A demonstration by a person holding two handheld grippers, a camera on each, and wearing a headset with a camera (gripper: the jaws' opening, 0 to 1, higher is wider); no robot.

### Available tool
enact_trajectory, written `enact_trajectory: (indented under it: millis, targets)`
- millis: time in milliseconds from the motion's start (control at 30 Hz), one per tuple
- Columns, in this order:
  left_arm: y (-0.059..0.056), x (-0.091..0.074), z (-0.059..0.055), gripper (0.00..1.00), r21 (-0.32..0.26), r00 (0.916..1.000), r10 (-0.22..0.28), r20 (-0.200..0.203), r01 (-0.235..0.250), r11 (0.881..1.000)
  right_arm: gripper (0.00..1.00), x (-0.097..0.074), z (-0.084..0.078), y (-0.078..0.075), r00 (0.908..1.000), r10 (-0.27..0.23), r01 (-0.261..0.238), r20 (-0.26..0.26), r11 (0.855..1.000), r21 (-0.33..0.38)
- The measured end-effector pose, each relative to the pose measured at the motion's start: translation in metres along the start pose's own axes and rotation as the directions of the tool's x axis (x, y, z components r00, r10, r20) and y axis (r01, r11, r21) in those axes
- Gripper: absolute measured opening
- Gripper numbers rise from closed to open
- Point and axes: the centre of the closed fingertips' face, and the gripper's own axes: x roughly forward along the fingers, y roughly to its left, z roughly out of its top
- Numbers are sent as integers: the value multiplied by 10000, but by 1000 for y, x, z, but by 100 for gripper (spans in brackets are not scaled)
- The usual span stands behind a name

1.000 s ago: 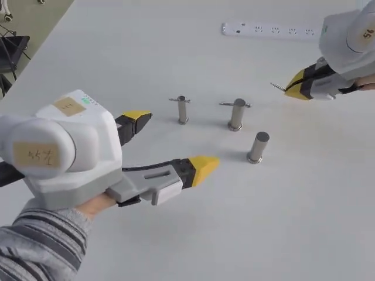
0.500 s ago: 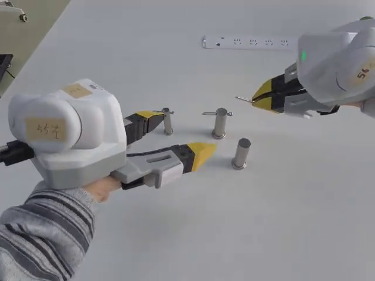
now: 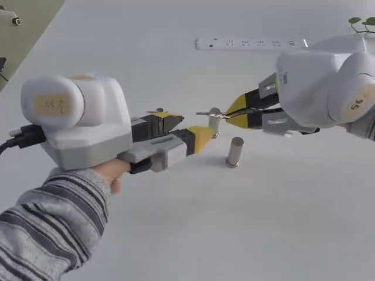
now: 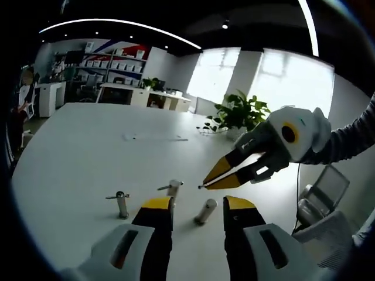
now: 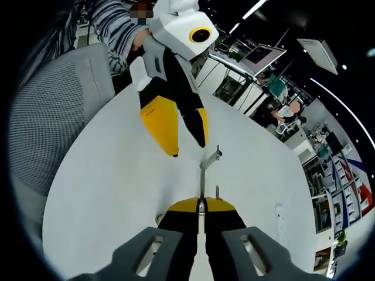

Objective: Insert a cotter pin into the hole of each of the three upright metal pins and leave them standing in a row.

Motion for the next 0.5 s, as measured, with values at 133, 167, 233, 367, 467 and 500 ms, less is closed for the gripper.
enact_trajectory:
  millis: [133,167,233,367,467,500]
  targets:
    - [-3,1,0,21,-357,9999,-127,49,129,9993,0,0,9,7,9999,81,-77,150,9997,-218]
    - [-4,2,1,20,-436,9998,-161,100,165,9989,0,0,11,8,9998,104,-100,179,9997,-240]
    - [-7,2,2,16,-645,9994,-302,194,314,9974,0,-1,16,10,9996,124,-116,270,9995,-306]
    - [-9,3,2,11,-869,9990,-394,233,413,9954,0,0,23,12,9991,125,-111,404,9993,-347]
    - [-12,4,2,8,-996,9986,-467,246,490,9938,0,-1,27,12,9986,120,-101,507,9993,-365]
    - [-12,4,2,6,-1017,9985,-482,257,506,9935,0,-1,28,13,9985,127,-108,529,9993,-362]
